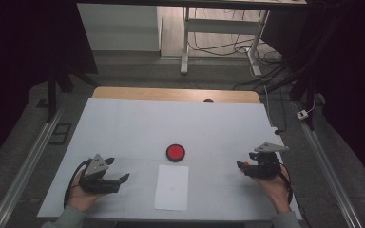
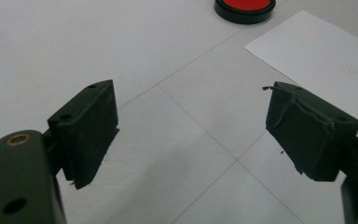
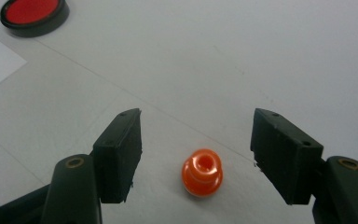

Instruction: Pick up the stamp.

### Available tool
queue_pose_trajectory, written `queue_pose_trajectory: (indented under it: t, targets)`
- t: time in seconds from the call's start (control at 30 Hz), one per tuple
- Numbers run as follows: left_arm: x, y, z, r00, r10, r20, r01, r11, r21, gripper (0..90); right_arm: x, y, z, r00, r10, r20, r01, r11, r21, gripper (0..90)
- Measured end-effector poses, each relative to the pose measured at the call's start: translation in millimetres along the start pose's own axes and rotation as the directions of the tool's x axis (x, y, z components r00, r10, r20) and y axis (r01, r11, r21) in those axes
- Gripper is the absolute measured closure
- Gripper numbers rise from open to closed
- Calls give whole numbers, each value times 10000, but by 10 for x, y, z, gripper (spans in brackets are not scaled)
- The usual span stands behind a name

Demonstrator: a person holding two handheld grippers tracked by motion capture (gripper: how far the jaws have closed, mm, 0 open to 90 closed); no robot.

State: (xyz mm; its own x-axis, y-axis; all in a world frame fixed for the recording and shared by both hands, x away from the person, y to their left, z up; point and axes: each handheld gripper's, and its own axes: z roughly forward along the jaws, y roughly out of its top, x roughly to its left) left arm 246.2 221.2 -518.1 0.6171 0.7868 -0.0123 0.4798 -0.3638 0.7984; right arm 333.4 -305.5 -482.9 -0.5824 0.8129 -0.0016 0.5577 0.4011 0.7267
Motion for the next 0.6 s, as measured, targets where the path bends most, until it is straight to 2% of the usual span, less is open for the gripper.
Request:
queue_pose_trajectory:
  t: [0.3,0.47,0.6]
  targets:
    - [3,-7,2,10000,-5,43,5,10000,56,172,-66,-109,10,10000,11,36,-11,10000,3,398]
    - [8,-11,0,10000,2,19,-2,10000,74,173,-68,-154,28,10000,-62,56,62,10000,46,466]
    - [8,-14,5,10000,12,32,-12,9999,116,172,-78,-162,23,9999,-131,-111,132,9999,23,524]
